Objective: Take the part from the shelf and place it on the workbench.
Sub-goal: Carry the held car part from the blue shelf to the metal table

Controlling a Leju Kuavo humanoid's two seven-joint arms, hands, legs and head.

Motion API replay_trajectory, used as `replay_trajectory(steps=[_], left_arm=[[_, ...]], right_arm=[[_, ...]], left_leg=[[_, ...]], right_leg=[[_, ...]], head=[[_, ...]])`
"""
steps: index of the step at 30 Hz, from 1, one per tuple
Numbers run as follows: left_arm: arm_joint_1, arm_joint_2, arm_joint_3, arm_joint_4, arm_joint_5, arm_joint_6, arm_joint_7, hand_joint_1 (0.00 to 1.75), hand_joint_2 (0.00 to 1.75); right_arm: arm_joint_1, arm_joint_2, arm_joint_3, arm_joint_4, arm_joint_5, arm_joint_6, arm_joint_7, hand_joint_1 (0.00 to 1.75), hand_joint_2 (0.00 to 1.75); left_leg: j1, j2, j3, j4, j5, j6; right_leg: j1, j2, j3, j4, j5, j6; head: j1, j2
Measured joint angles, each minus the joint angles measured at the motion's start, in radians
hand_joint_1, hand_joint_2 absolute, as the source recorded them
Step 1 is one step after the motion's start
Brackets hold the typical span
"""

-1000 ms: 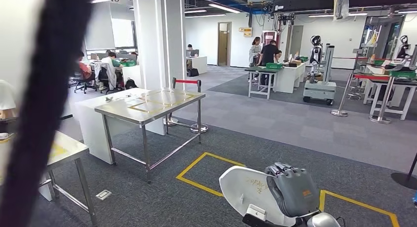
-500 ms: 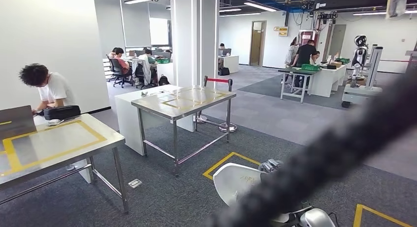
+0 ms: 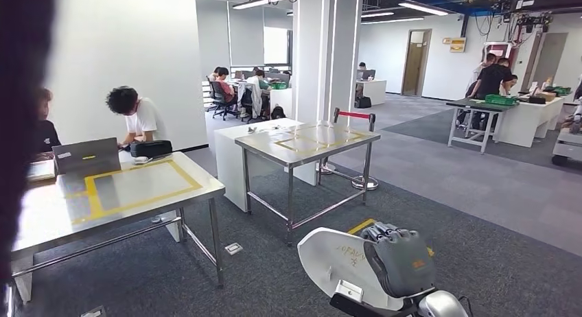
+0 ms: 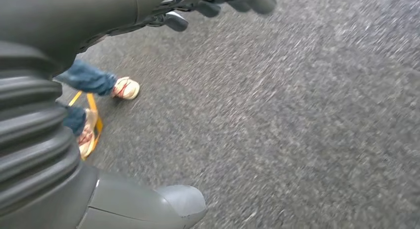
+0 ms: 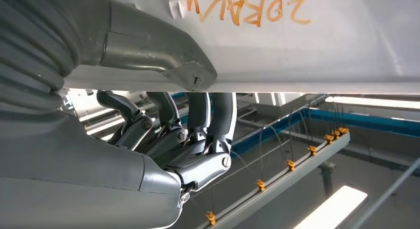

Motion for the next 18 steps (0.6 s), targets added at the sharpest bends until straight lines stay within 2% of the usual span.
replay_trajectory(steps=[1,2,3,5,6,7,8,9,11,12,13,14,16,17,18], left_arm=[[0.002,0.000,0.001,0.000,0.000,0.000,0.000,0.00,1.75],[0.003,0.000,0.001,0.001,0.000,-0.001,0.000,0.00,1.75],[0.003,0.000,0.001,0.001,0.000,-0.001,-0.001,0.00,1.75],[0.000,0.000,0.002,0.001,0.001,-0.004,-0.002,0.00,1.75],[-0.002,-0.001,0.002,0.002,0.001,-0.007,-0.003,0.00,1.75],[-0.002,-0.002,0.002,0.002,0.001,-0.009,-0.004,0.00,1.75],[-0.002,-0.003,0.002,0.002,0.002,-0.011,-0.004,0.00,1.75],[-0.002,-0.003,0.002,0.002,0.002,-0.012,-0.004,0.00,1.75],[-0.003,-0.002,0.002,0.002,0.002,-0.012,-0.004,0.00,1.75],[-0.005,-0.001,0.002,0.001,0.002,-0.012,-0.004,0.00,1.75],[-0.006,-0.001,0.002,0.001,0.002,-0.012,-0.004,0.00,1.75],[-0.006,-0.001,0.002,0.001,0.002,-0.012,-0.005,0.00,1.75],[-0.005,-0.001,0.002,0.001,0.002,-0.012,-0.006,0.00,1.75],[-0.005,-0.001,0.002,0.001,0.001,-0.012,-0.006,0.00,1.75],[-0.006,-0.001,0.002,0.001,0.001,-0.012,-0.006,0.00,1.75]], right_arm=[[-0.002,0.004,0.000,0.001,0.000,0.001,0.000,1.75,1.75],[-0.005,0.008,0.000,0.002,0.001,0.002,0.000,1.75,1.75],[-0.009,0.013,0.000,0.003,0.001,0.002,0.000,1.75,1.75],[-0.014,0.018,0.001,0.007,0.005,0.005,0.000,1.75,1.75],[-0.015,0.020,0.001,0.010,0.007,0.007,0.000,1.75,1.75],[-0.015,0.020,0.001,0.013,0.009,0.008,-0.001,1.75,1.75],[-0.015,0.021,0.001,0.017,0.011,0.009,-0.001,1.75,1.75],[-0.015,0.022,0.001,0.020,0.012,0.009,-0.001,1.75,1.75],[-0.017,0.025,0.001,0.023,0.014,0.009,-0.002,1.75,1.75],[-0.019,0.026,0.001,0.024,0.015,0.009,-0.003,1.75,1.75],[-0.022,0.026,0.001,0.026,0.016,0.008,-0.003,1.75,1.75],[-0.026,0.028,0.002,0.027,0.017,0.008,-0.004,1.75,1.75],[-0.031,0.033,0.002,0.030,0.019,0.007,-0.004,1.75,1.75],[-0.034,0.035,0.002,0.031,0.020,0.007,-0.004,1.75,1.75],[-0.035,0.036,0.002,0.032,0.021,0.006,-0.003,1.75,1.75]], left_leg=[[0.002,-0.004,-0.004,-0.001,0.002,-0.006],[0.001,0.009,-0.009,0.004,-0.002,-0.012],[-0.002,0.033,-0.020,0.025,-0.017,-0.016],[-0.007,0.093,-0.066,0.123,-0.074,-0.021],[-0.007,0.108,-0.095,0.186,-0.104,-0.024],[-0.006,0.113,-0.115,0.235,-0.120,-0.026],[-0.005,0.116,-0.121,0.253,-0.120,-0.028],[-0.005,0.120,-0.105,0.230,-0.102,-0.030],[-0.006,0.150,-0.034,0.107,-0.052,-0.029],[-0.008,0.166,-0.002,0.051,-0.035,-0.022],[-0.010,0.175,0.016,0.018,-0.029,-0.014],[-0.013,0.177,0.020,0.008,-0.030,-0.004],[-0.012,0.155,0.018,0.008,-0.025,0.013],[-0.011,0.146,0.017,0.006,-0.023,0.019],[-0.008,0.137,0.017,0.005,-0.021,0.025]], right_leg=[[-0.001,-0.012,0.003,-0.005,0.004,-0.004],[-0.002,-0.022,0.006,-0.011,0.009,-0.010],[-0.004,-0.034,0.009,-0.018,0.014,-0.016],[-0.004,-0.057,0.010,-0.023,0.018,-0.025],[-0.003,-0.071,0.009,-0.022,0.018,-0.027],[-0.002,-0.083,0.007,-0.021,0.017,-0.028],[-0.001,-0.096,0.006,-0.019,0.016,-0.028],[-0.002,-0.108,0.005,-0.017,0.015,-0.027],[-0.001,-0.131,0.004,-0.010,0.010,-0.020],[0.001,-0.140,0.003,-0.005,0.006,-0.015],[0.003,-0.148,0.003,-0.002,0.003,-0.010],[0.005,-0.155,0.002,0.000,0.002,-0.005],[0.006,-0.169,0.004,0.000,0.000,0.005],[0.003,-0.160,0.003,0.006,-0.006,0.011],[0.001,-0.140,-0.004,0.027,-0.022,0.018]], head=[[0.000,0.000],[0.000,0.000],[-0.002,0.000],[-0.005,0.000],[-0.006,0.000],[-0.007,0.000],[-0.007,0.000],[-0.007,0.000],[-0.007,0.000],[-0.007,0.000],[-0.006,0.000],[-0.006,0.000],[-0.005,0.000],[-0.005,0.000],[-0.005,0.000]])
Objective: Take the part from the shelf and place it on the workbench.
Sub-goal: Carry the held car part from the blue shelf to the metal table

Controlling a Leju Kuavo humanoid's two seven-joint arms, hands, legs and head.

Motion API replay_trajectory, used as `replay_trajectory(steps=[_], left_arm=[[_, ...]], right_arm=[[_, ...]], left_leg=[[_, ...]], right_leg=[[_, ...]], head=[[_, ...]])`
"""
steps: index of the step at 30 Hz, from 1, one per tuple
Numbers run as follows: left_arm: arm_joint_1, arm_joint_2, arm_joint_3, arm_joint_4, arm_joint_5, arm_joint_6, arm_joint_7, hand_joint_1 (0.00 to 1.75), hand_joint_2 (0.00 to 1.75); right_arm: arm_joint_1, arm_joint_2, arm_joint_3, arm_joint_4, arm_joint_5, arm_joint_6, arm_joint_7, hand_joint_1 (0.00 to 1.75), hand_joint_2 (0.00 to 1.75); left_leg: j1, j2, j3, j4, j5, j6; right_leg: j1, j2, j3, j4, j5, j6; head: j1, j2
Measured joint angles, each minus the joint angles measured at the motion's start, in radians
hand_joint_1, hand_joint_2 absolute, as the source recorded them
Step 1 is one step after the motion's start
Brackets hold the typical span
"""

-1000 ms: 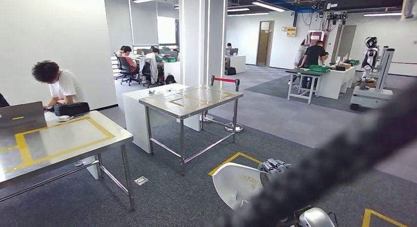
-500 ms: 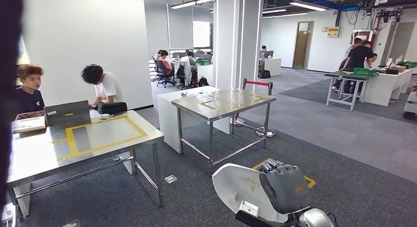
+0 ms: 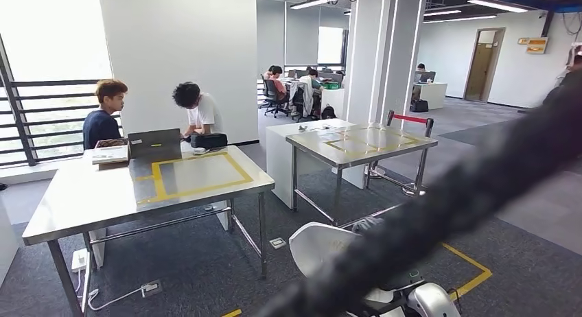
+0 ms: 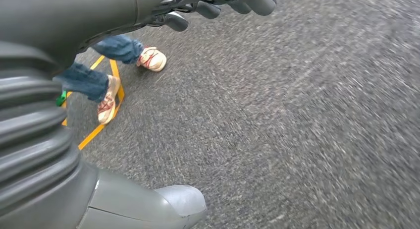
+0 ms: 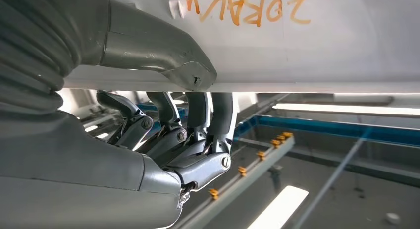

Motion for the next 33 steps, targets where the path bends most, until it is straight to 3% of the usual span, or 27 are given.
replay_trajectory(steps=[2,4,5,6,7,9,11,13,14,16,18,20,21,22,24,26,29,30,33], left_arm=[[-0.003,0.000,0.000,-0.001,-0.002,0.000,0.000,0.00,1.75],[-0.005,-0.002,0.000,0.000,-0.005,-0.001,0.001,0.00,1.75],[-0.005,-0.002,0.000,0.000,-0.006,-0.003,0.002,0.00,1.75],[-0.005,-0.002,0.000,0.000,-0.008,-0.006,0.002,0.00,1.75],[-0.005,-0.003,0.000,0.000,-0.008,-0.009,0.002,0.00,1.75],[-0.006,-0.004,0.000,0.000,-0.011,-0.014,0.001,0.00,1.75],[-0.008,-0.006,0.000,0.000,-0.013,-0.017,0.000,0.00,1.75],[-0.008,-0.008,0.000,0.001,-0.015,-0.020,0.000,0.00,1.75],[-0.007,-0.008,0.000,0.001,-0.016,-0.020,0.000,0.00,1.75],[-0.009,-0.009,0.000,0.001,-0.018,-0.021,0.002,0.00,1.75],[-0.014,-0.009,0.000,0.002,-0.020,-0.021,0.005,0.00,1.75],[-0.016,-0.011,0.000,0.002,-0.021,-0.021,0.009,0.00,1.75],[-0.016,-0.011,0.000,0.002,-0.021,-0.021,0.010,0.00,1.75],[-0.016,-0.011,0.000,0.002,-0.021,-0.021,0.011,0.00,1.75],[-0.017,-0.009,0.000,0.001,-0.022,-0.021,0.011,0.00,1.75],[-0.016,-0.009,0.000,0.001,-0.022,-0.026,0.011,0.00,1.75],[-0.015,-0.011,0.000,0.002,-0.024,-0.037,0.007,0.00,1.75],[-0.015,-0.011,0.000,0.002,-0.024,-0.039,0.006,0.00,1.75],[-0.015,-0.012,0.000,0.002,-0.025,-0.042,0.003,0.00,1.75]], right_arm=[[0.000,0.000,0.000,0.002,0.001,-0.002,0.002,1.75,1.75],[0.005,-0.002,0.000,0.005,0.002,-0.003,0.003,1.75,1.75],[0.009,-0.002,0.000,0.007,0.002,-0.003,0.003,1.75,1.75],[0.011,-0.002,0.000,0.008,0.002,-0.004,0.003,1.75,1.75],[0.012,-0.002,0.000,0.009,0.002,-0.005,0.004,1.75,1.75],[0.013,-0.003,-0.001,0.009,0.003,-0.008,0.005,1.75,1.75],[0.015,-0.005,-0.002,0.009,0.005,-0.012,0.008,1.75,1.75],[0.016,-0.006,-0.002,0.008,0.008,-0.014,0.011,1.75,1.75],[0.016,-0.005,-0.002,0.007,0.009,-0.015,0.011,1.75,1.75],[0.017,-0.005,-0.003,0.005,0.011,-0.017,0.012,1.75,1.75],[0.021,-0.005,-0.005,0.003,0.012,-0.017,0.013,1.75,1.75],[0.028,-0.005,-0.006,0.003,0.012,-0.017,0.014,1.75,1.75],[0.032,-0.005,-0.006,0.003,0.012,-0.016,0.015,1.75,1.75],[0.034,-0.006,-0.007,0.003,0.012,-0.016,0.016,1.75,1.75],[0.035,-0.006,-0.008,0.002,0.014,-0.017,0.018,1.75,1.75],[0.035,-0.006,-0.010,0.000,0.019,-0.020,0.020,1.75,1.75],[0.036,-0.007,-0.012,-0.002,0.026,-0.030,0.025,1.75,1.75],[0.038,-0.007,-0.013,-0.003,0.028,-0.035,0.027,1.75,1.75],[0.049,-0.007,-0.014,-0.015,0.032,-0.048,0.032,1.75,1.75]], left_leg=[[0.003,-0.018,-0.002,-0.001,0.004,0.008],[0.003,-0.040,-0.007,-0.001,0.007,0.012],[0.003,-0.052,-0.009,0.000,0.008,0.012],[0.003,-0.064,-0.011,0.000,0.010,0.011],[0.003,-0.076,-0.012,0.001,0.012,0.009],[0.003,-0.099,-0.014,0.001,0.016,0.002],[0.005,-0.118,-0.020,0.000,0.023,-0.009],[0.008,-0.137,-0.026,-0.007,0.031,-0.024],[0.007,-0.134,-0.030,-0.006,0.031,-0.029],[0.002,-0.093,-0.055,0.038,0.000,-0.037],[0.001,-0.039,-0.107,0.156,-0.064,-0.042],[0.003,-0.021,-0.146,0.253,-0.099,-0.047],[0.004,-0.017,-0.142,0.254,-0.092,-0.049],[0.005,-0.012,-0.118,0.218,-0.070,-0.051],[0.004,0.001,-0.039,0.088,-0.024,-0.050],[0.004,0.005,0.006,0.009,-0.007,-0.038],[0.002,-0.001,0.004,0.002,-0.002,-0.022],[-0.001,-0.001,0.003,0.003,-0.004,-0.017],[-0.001,-0.003,0.002,0.001,-0.006,0.003]], right_leg=[[-0.005,0.055,-0.045,0.103,-0.058,0.010],[-0.006,0.078,-0.107,0.230,-0.109,0.013],[-0.006,0.080,-0.123,0.257,-0.110,0.012],[-0.006,0.082,-0.118,0.244,-0.092,0.009],[-0.006,0.088,-0.094,0.192,-0.059,0.005],[-0.005,0.123,-0.024,0.048,0.000,-0.007],[-0.002,0.145,0.009,-0.024,0.017,-0.014],[0.000,0.129,0.010,-0.031,0.020,-0.020],[-0.001,0.118,0.013,-0.036,0.024,-0.026],[-0.006,0.095,0.019,-0.050,0.035,-0.038],[-0.005,0.072,0.019,-0.053,0.038,-0.045],[-0.004,0.048,0.017,-0.051,0.037,-0.045],[-0.004,0.037,0.016,-0.049,0.035,-0.045],[-0.005,0.028,0.015,-0.046,0.034,-0.043],[-0.005,0.014,0.013,-0.036,0.027,-0.033],[-0.001,0.005,0.009,-0.028,0.021,-0.024],[0.005,0.003,0.007,-0.030,0.029,-0.039],[0.004,0.002,0.009,-0.035,0.033,-0.038],[-0.001,0.005,0.013,-0.039,0.029,-0.004]], head=[[0.001,0.000],[0.003,0.000],[0.003,0.000],[0.004,0.000],[0.004,0.000],[0.003,0.000],[0.003,0.000],[0.004,0.000],[0.003,0.000],[0.000,0.000],[-0.003,0.000],[-0.003,0.000],[-0.003,0.000],[-0.004,0.000],[-0.004,0.000],[-0.002,0.000],[0.000,0.000],[0.000,0.000],[0.000,0.000]])
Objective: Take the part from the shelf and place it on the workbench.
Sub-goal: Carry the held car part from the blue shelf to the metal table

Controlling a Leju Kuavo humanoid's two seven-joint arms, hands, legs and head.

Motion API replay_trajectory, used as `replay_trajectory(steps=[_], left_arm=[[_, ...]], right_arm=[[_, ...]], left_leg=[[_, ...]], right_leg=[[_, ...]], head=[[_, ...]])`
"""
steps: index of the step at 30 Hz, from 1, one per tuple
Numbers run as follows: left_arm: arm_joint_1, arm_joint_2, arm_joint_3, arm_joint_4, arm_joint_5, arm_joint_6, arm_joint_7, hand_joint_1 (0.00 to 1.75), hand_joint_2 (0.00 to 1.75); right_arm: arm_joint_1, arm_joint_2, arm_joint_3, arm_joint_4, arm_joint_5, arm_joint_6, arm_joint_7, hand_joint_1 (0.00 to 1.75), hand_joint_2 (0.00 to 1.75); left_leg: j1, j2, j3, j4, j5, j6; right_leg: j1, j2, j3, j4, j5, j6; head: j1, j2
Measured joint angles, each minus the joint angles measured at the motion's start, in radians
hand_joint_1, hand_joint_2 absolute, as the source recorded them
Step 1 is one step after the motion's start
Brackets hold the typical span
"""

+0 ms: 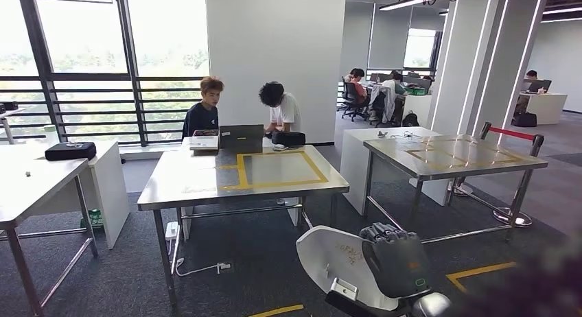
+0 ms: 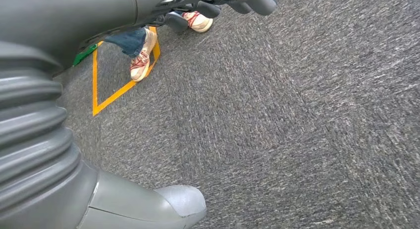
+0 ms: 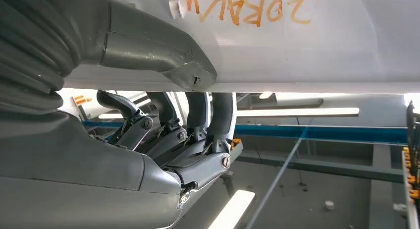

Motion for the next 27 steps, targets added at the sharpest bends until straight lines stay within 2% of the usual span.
replay_trajectory(steps=[2,4,5,6,7,8,10,11,12,13,15,16,18,20,21,22,23,25,27], left_arm=[[-0.002,0.000,0.000,0.000,-0.001,0.000,-0.001,0.00,1.75],[-0.005,-0.002,0.000,0.000,-0.002,0.000,-0.001,0.00,1.75],[-0.005,-0.003,0.000,0.000,-0.003,0.000,-0.001,0.00,1.75],[-0.005,-0.004,0.000,0.000,-0.004,0.000,-0.001,0.00,1.75],[-0.005,-0.005,0.000,0.000,-0.005,0.000,-0.001,0.00,1.75],[-0.005,-0.006,0.000,0.000,-0.005,0.000,-0.001,0.00,1.75],[-0.008,-0.008,-0.001,0.000,-0.007,0.000,0.000,0.00,1.75],[-0.009,-0.009,-0.001,0.000,-0.008,0.000,0.002,0.00,1.75],[-0.011,-0.009,-0.001,0.000,-0.010,0.000,0.004,0.00,1.75],[-0.011,-0.010,-0.001,0.000,-0.011,0.000,0.006,0.00,1.75],[-0.012,-0.010,-0.001,0.000,-0.011,0.000,0.008,0.00,1.75],[-0.011,-0.010,-0.001,0.000,-0.010,0.000,0.008,0.00,1.75],[-0.011,-0.010,-0.001,0.000,-0.007,0.001,0.006,0.00,1.75],[-0.010,-0.009,-0.001,0.000,-0.005,0.002,0.005,0.00,1.75],[-0.008,-0.009,-0.001,0.000,-0.005,0.002,0.005,0.00,1.75],[-0.006,-0.009,-0.001,0.000,-0.005,0.002,0.004,0.00,1.75],[-0.005,-0.009,-0.001,0.000,-0.005,0.002,0.004,0.00,1.75],[-0.004,-0.008,-0.001,0.000,-0.006,0.002,0.004,0.00,1.75],[-0.004,-0.008,-0.001,0.000,-0.008,0.003,0.004,0.00,1.75]], right_arm=[[0.008,0.000,-0.002,-0.007,0.001,-0.003,0.001,1.75,1.75],[0.018,-0.001,-0.005,-0.008,0.002,-0.004,0.001,1.75,1.75],[0.023,-0.001,-0.005,-0.008,0.004,-0.003,0.001,1.75,1.75],[0.027,-0.001,-0.006,-0.008,0.005,-0.002,0.001,1.75,1.75],[0.028,-0.001,-0.007,-0.008,0.006,0.000,-0.001,1.75,1.75],[0.027,-0.001,-0.007,-0.007,0.006,0.004,-0.002,1.75,1.75],[0.018,0.000,-0.011,-0.007,-0.001,0.010,-0.008,1.75,1.75],[0.013,0.000,-0.012,-0.007,-0.009,0.013,-0.014,1.75,1.75],[0.011,0.001,-0.014,-0.007,-0.020,0.015,-0.020,1.75,1.75],[0.010,0.001,-0.016,-0.007,-0.030,0.017,-0.028,1.75,1.75],[0.008,0.001,-0.019,-0.007,-0.048,0.020,-0.044,1.75,1.75],[0.006,0.001,-0.020,-0.007,-0.056,0.021,-0.051,1.75,1.75],[0.001,0.001,-0.021,-0.004,-0.071,0.022,-0.061,1.75,1.75],[-0.002,0.000,-0.021,0.001,-0.085,0.025,-0.069,1.75,1.75],[-0.001,0.000,-0.021,0.003,-0.092,0.027,-0.071,1.75,1.75],[-0.001,0.000,-0.021,0.005,-0.096,0.029,-0.072,1.75,1.75],[-0.001,0.000,-0.021,0.006,-0.100,0.029,-0.072,1.75,1.75],[0.000,0.000,-0.023,0.007,-0.107,0.030,-0.071,1.75,1.75],[0.003,-0.004,-0.027,0.005,-0.110,0.029,-0.069,1.75,1.75]], left_leg=[[0.006,-0.001,0.001,-0.004,0.004,0.010],[0.007,-0.004,-0.002,-0.005,0.007,0.015],[0.007,-0.007,-0.004,-0.005,0.008,0.015],[0.007,-0.011,-0.006,-0.004,0.009,0.014],[0.007,-0.016,-0.007,-0.003,0.011,0.012],[0.007,-0.020,-0.008,-0.002,0.012,0.010],[0.007,-0.028,-0.009,0.000,0.015,0.003],[0.006,-0.031,-0.010,0.001,0.016,-0.003],[0.005,-0.033,-0.012,0.000,0.018,-0.009],[0.005,-0.035,-0.013,-0.002,0.020,-0.017],[0.008,-0.035,-0.014,-0.006,0.023,-0.031],[0.008,-0.031,-0.021,0.004,0.015,-0.037],[0.009,-0.023,-0.057,0.083,-0.031,-0.043],[0.008,-0.019,-0.117,0.214,-0.090,-0.048],[0.008,-0.018,-0.138,0.258,-0.102,-0.048],[0.008,-0.018,-0.142,0.266,-0.095,-0.048],[0.008,-0.017,-0.126,0.234,-0.071,-0.046],[0.006,-0.010,-0.056,0.100,-0.011,-0.039],[0.001,-0.005,-0.009,0.009,0.011,-0.028]], right_leg=[[-0.005,0.034,-0.025,0.058,-0.039,0.012],[-0.008,0.067,-0.088,0.194,-0.107,0.017],[-0.008,0.072,-0.120,0.258,-0.132,0.017],[-0.009,0.073,-0.138,0.294,-0.139,0.016],[-0.009,0.073,-0.135,0.287,-0.125,0.015],[-0.009,0.074,-0.111,0.239,-0.094,0.012],[-0.009,0.078,-0.037,0.094,-0.032,0.006],[-0.007,0.080,-0.012,0.042,-0.015,0.003],[-0.005,0.081,-0.001,0.016,-0.010,0.001],[-0.001,0.081,-0.002,0.011,-0.012,-0.002],[-0.002,0.078,-0.003,0.006,-0.004,-0.016],[-0.003,0.077,-0.002,0.002,0.000,-0.024],[-0.006,0.073,-0.001,-0.004,0.006,-0.036],[-0.004,0.072,-0.001,-0.004,0.005,-0.041],[-0.002,0.072,-0.001,-0.003,0.005,-0.042],[-0.001,0.071,0.000,-0.003,0.004,-0.042],[0.000,0.071,0.001,-0.002,0.002,-0.041],[0.001,0.069,0.004,0.001,-0.003,-0.037],[0.004,0.068,0.003,0.006,-0.008,-0.028]], head=[[0.001,0.000],[0.003,0.000],[0.003,0.000],[0.004,0.000],[0.004,0.000],[0.004,0.000],[0.004,0.000],[0.004,0.000],[0.004,0.000],[0.003,0.000],[0.003,0.000],[0.002,0.000],[0.000,0.000],[-0.002,0.000],[-0.002,0.000],[-0.002,0.000],[-0.002,0.000],[-0.002,0.000],[-0.002,0.000]])
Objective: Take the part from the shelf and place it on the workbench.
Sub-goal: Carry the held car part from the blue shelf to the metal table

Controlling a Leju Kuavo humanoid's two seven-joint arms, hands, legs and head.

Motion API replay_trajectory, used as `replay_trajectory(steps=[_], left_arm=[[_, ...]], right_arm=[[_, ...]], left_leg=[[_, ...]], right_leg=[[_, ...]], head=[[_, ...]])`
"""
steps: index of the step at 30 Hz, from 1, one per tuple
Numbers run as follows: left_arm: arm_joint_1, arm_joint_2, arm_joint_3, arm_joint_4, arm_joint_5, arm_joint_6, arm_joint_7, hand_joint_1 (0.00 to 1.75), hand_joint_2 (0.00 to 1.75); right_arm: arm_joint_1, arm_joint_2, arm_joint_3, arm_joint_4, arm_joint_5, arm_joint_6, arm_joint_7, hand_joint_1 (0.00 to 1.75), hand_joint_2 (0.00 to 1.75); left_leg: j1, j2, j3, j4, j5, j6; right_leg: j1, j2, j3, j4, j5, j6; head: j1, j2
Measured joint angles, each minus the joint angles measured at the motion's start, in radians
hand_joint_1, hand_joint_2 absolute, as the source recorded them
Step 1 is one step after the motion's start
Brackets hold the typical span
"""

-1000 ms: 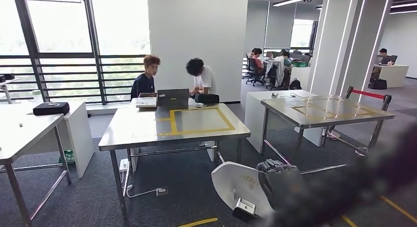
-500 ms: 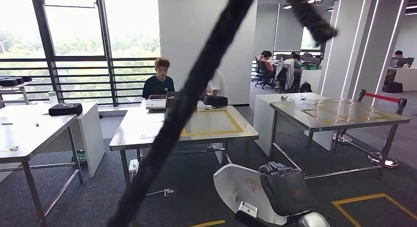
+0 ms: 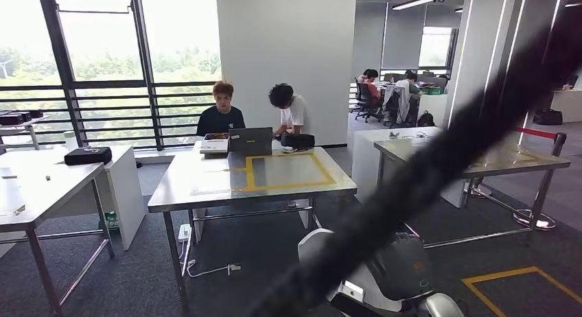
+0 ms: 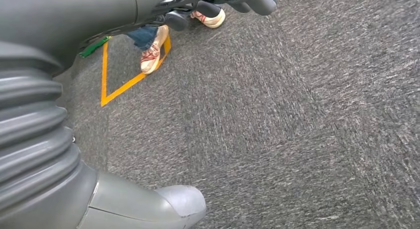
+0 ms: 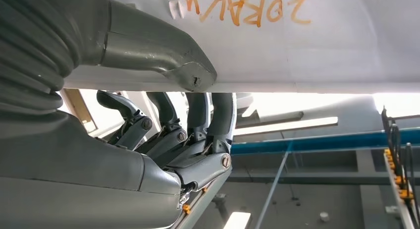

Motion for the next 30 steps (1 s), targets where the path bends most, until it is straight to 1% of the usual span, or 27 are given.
replay_trajectory(steps=[2,3,4,5,6,8,9,10,11,12,13,14,15,16,17,19,20,21,23,24,25,26,27,28,29,30], left_arm=[[0.002,-0.001,0.000,0.000,-0.001,0.001,0.000,0.00,1.75],[0.003,-0.002,0.000,0.000,-0.001,0.001,0.000,0.00,1.75],[0.003,-0.002,0.000,0.000,-0.001,0.002,0.000,0.00,1.75],[0.002,-0.003,0.000,0.000,-0.001,0.002,0.000,0.00,1.75],[0.002,-0.004,0.000,-0.001,-0.001,0.003,-0.001,0.00,1.75],[0.002,-0.006,0.000,-0.001,-0.001,0.004,0.000,0.00,1.75],[0.002,-0.007,0.000,-0.001,-0.001,0.004,0.000,0.00,1.75],[0.003,-0.008,0.000,-0.001,-0.001,0.004,0.000,0.00,1.75],[0.003,-0.009,0.000,-0.001,-0.001,0.004,0.000,0.00,1.75],[0.003,-0.010,0.000,-0.001,-0.001,0.004,0.000,0.00,1.75],[0.003,-0.011,0.000,-0.001,-0.001,0.004,0.000,0.00,1.75],[0.002,-0.012,0.000,-0.001,-0.001,0.004,0.000,0.00,1.75],[0.002,-0.012,0.000,-0.001,-0.001,0.004,0.000,0.00,1.75],[0.002,-0.012,0.000,-0.001,-0.001,0.004,0.000,0.00,1.75],[0.003,-0.012,0.000,-0.001,-0.002,0.004,0.000,0.00,1.75],[0.003,-0.013,0.000,-0.001,-0.002,0.004,-0.001,0.00,1.75],[0.002,-0.013,0.000,-0.001,-0.002,0.004,-0.001,0.00,1.75],[0.002,-0.013,0.000,-0.001,-0.003,0.004,-0.002,0.00,1.75],[0.002,-0.014,0.000,-0.001,-0.007,0.004,-0.003,0.00,1.75],[0.003,-0.015,0.000,-0.001,-0.011,0.004,-0.002,0.00,1.75],[0.003,-0.016,-0.001,-0.001,-0.014,0.004,0.000,0.00,1.75],[0.002,-0.017,-0.001,-0.001,-0.017,0.003,0.003,0.00,1.75],[0.002,-0.018,-0.002,-0.001,-0.020,0.002,0.006,0.00,1.75],[0.001,-0.018,-0.003,-0.002,-0.021,0.001,0.008,0.00,1.75],[-0.001,-0.019,-0.004,-0.002,-0.021,0.001,0.009,0.00,1.75],[-0.002,-0.020,-0.005,-0.002,-0.021,0.001,0.010,0.00,1.75]], right_arm=[[0.007,-0.005,-0.005,-0.003,-0.002,0.000,0.001,1.75,1.75],[0.009,-0.007,-0.008,-0.005,-0.003,0.000,0.001,1.75,1.75],[0.010,-0.009,-0.010,-0.007,-0.003,0.000,0.001,1.75,1.75],[0.010,-0.012,-0.013,-0.009,-0.003,0.000,0.001,1.75,1.75],[0.011,-0.015,-0.014,-0.011,-0.004,0.000,0.001,1.75,1.75],[0.017,-0.020,-0.015,-0.012,-0.004,0.000,0.001,1.75,1.75],[0.021,-0.021,-0.016,-0.012,-0.004,0.000,0.001,1.75,1.75],[0.025,-0.023,-0.016,-0.012,-0.004,0.000,0.001,1.75,1.75],[0.027,-0.024,-0.016,-0.012,-0.004,0.000,0.001,1.75,1.75],[0.028,-0.025,-0.017,-0.013,-0.004,0.000,0.002,1.75,1.75],[0.027,-0.027,-0.017,-0.014,-0.004,0.000,0.002,1.75,1.75],[0.027,-0.028,-0.018,-0.015,-0.004,0.000,0.002,1.75,1.75],[0.026,-0.028,-0.018,-0.016,-0.004,0.000,0.003,1.75,1.75],[0.026,-0.029,-0.018,-0.016,-0.004,0.000,0.003,1.75,1.75],[0.026,-0.029,-0.018,-0.016,-0.004,0.000,0.003,1.75,1.75],[0.026,-0.030,-0.018,-0.018,-0.004,0.000,0.002,1.75,1.75],[0.025,-0.030,-0.018,-0.019,-0.004,0.000,0.002,1.75,1.75],[0.025,-0.030,-0.018,-0.021,-0.004,0.000,0.002,1.75,1.75],[0.028,-0.031,-0.019,-0.022,-0.005,0.000,0.003,1.75,1.75],[0.033,-0.032,-0.019,-0.023,-0.005,0.000,0.004,1.75,1.75],[0.039,-0.035,-0.020,-0.024,-0.006,0.000,0.005,1.75,1.75],[0.047,-0.038,-0.022,-0.027,-0.007,0.000,0.005,1.75,1.75],[0.054,-0.043,-0.025,-0.032,-0.010,0.000,0.005,1.75,1.75],[0.059,-0.047,-0.030,-0.036,-0.012,0.000,0.004,1.75,1.75],[0.062,-0.051,-0.034,-0.040,-0.014,0.000,0.003,1.75,1.75],[0.064,-0.055,-0.039,-0.044,-0.016,0.000,0.002,1.75,1.75]], left_leg=[[-0.004,-0.002,0.005,-0.012,-0.004,0.011],[-0.003,-0.003,0.006,-0.015,-0.004,0.017],[-0.001,-0.004,0.008,-0.017,-0.003,0.023],[0.001,-0.005,0.009,-0.020,-0.003,0.029],[0.003,-0.005,0.011,-0.022,-0.003,0.034],[0.003,-0.007,0.011,-0.022,-0.005,0.039],[0.003,-0.008,0.012,-0.021,-0.006,0.039],[0.004,-0.009,0.012,-0.020,-0.007,0.039],[0.004,-0.010,0.012,-0.018,-0.008,0.038],[0.004,-0.012,0.013,-0.016,-0.010,0.037],[0.004,-0.013,0.014,-0.015,-0.011,0.034],[0.002,-0.015,0.014,-0.013,-0.013,0.030],[0.001,-0.016,0.014,-0.013,-0.014,0.025],[0.000,-0.017,0.014,-0.013,-0.014,0.019],[0.000,-0.017,0.014,-0.016,-0.014,0.012],[0.001,-0.016,0.013,-0.013,-0.018,0.000],[0.002,-0.015,0.005,0.006,-0.030,-0.004],[0.002,-0.013,-0.013,0.047,-0.054,-0.007],[0.002,-0.011,-0.075,0.179,-0.115,-0.012],[0.003,-0.010,-0.105,0.238,-0.135,-0.013],[0.003,-0.010,-0.121,0.266,-0.136,-0.014],[0.003,-0.010,-0.118,0.254,-0.117,-0.013],[0.003,-0.009,-0.095,0.204,-0.083,-0.012],[0.003,-0.006,-0.062,0.132,-0.047,-0.010],[0.002,-0.004,-0.029,0.065,-0.023,-0.008],[0.001,-0.003,-0.006,0.018,-0.011,-0.003]], right_leg=[[0.002,-0.002,-0.002,0.000,-0.001,0.010],[0.000,-0.002,-0.002,0.000,-0.003,0.016],[-0.001,0.000,-0.006,0.009,-0.010,0.022],[-0.003,0.002,-0.018,0.036,-0.027,0.029],[-0.005,0.004,-0.043,0.086,-0.052,0.035],[-0.008,0.007,-0.116,0.225,-0.109,0.044],[-0.010,0.007,-0.147,0.277,-0.121,0.047],[-0.011,0.007,-0.160,0.292,-0.114,0.048],[-0.012,0.007,-0.152,0.264,-0.087,0.047],[-0.013,0.007,-0.125,0.203,-0.049,0.046],[-0.014,0.008,-0.090,0.125,-0.015,0.042],[-0.012,0.009,-0.061,0.062,0.008,0.038],[-0.010,0.010,-0.042,0.022,0.019,0.034],[-0.007,0.011,-0.035,0.005,0.019,0.029],[-0.004,0.011,-0.035,0.004,0.019,0.023],[-0.007,0.009,-0.030,-0.002,0.023,0.009],[-0.009,0.008,-0.026,-0.006,0.026,0.002],[-0.011,0.007,-0.021,-0.009,0.027,-0.004],[-0.010,0.006,-0.018,-0.009,0.025,-0.011],[-0.009,0.005,-0.017,-0.009,0.024,-0.012],[-0.009,0.005,-0.016,-0.008,0.022,-0.012],[-0.009,0.005,-0.013,-0.008,0.020,-0.011],[-0.010,0.005,-0.010,-0.007,0.017,-0.008],[-0.010,0.005,-0.007,-0.005,0.013,-0.004],[-0.008,0.006,-0.006,-0.001,0.008,0.001],[-0.007,0.006,-0.007,0.002,0.005,0.005]], head=[[0.001,0.000],[0.001,0.000],[0.001,0.000],[0.002,0.000],[0.003,0.000],[0.004,0.000],[0.004,0.000],[0.004,0.000],[0.004,0.000],[0.005,0.000],[0.005,0.000],[0.004,0.000],[0.004,0.000],[0.004,0.000],[0.004,0.000],[0.003,0.000],[0.002,0.000],[0.001,0.000],[-0.001,0.000],[-0.001,0.000],[-0.001,0.000],[-0.002,0.000],[-0.002,0.000],[-0.002,0.000],[-0.002,0.000],[-0.001,0.000]])
